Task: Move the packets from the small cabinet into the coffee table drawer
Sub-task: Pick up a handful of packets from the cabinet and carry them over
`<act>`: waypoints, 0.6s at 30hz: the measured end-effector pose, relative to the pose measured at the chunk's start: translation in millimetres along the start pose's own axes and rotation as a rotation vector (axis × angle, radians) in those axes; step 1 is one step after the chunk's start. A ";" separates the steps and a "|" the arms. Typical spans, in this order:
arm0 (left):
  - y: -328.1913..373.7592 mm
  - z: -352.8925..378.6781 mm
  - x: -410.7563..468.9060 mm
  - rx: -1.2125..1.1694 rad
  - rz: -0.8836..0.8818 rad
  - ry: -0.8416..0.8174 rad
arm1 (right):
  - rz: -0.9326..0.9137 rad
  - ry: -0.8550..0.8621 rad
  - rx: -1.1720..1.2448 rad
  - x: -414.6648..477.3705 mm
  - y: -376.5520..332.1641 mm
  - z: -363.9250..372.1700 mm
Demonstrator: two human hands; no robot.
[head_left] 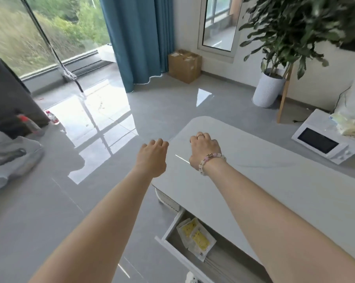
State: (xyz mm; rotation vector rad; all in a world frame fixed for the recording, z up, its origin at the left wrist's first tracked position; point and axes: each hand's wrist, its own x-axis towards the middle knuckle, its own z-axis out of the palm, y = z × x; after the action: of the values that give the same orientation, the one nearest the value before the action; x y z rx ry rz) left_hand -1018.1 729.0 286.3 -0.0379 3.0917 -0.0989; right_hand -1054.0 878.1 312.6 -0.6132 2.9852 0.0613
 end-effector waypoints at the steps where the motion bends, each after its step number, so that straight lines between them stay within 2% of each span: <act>1: -14.3 -4.5 -10.0 0.010 -0.016 0.012 | -0.026 0.005 -0.021 -2.4 -16.0 -5.1; 5: -81.2 -19.9 -60.9 0.036 -0.103 0.083 | -0.131 0.042 -0.089 -12.2 -93.5 -27.5; 8: -146.7 -29.2 -119.5 0.057 -0.215 0.075 | -0.247 0.066 -0.097 -26.6 -177.5 -45.9; 14: -298.1 -50.7 -260.4 0.152 -0.555 0.062 | -0.591 0.201 -0.028 -68.2 -376.3 -66.2; 18: -373.8 -56.7 -350.8 0.197 -0.789 0.057 | -0.778 0.224 0.023 -97.6 -481.1 -69.2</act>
State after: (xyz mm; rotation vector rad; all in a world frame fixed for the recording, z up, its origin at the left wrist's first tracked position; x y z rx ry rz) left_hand -662.0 368.8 383.5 -1.2424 2.8907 -0.4268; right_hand -780.4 470.4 381.3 -1.8108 2.6958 -0.1039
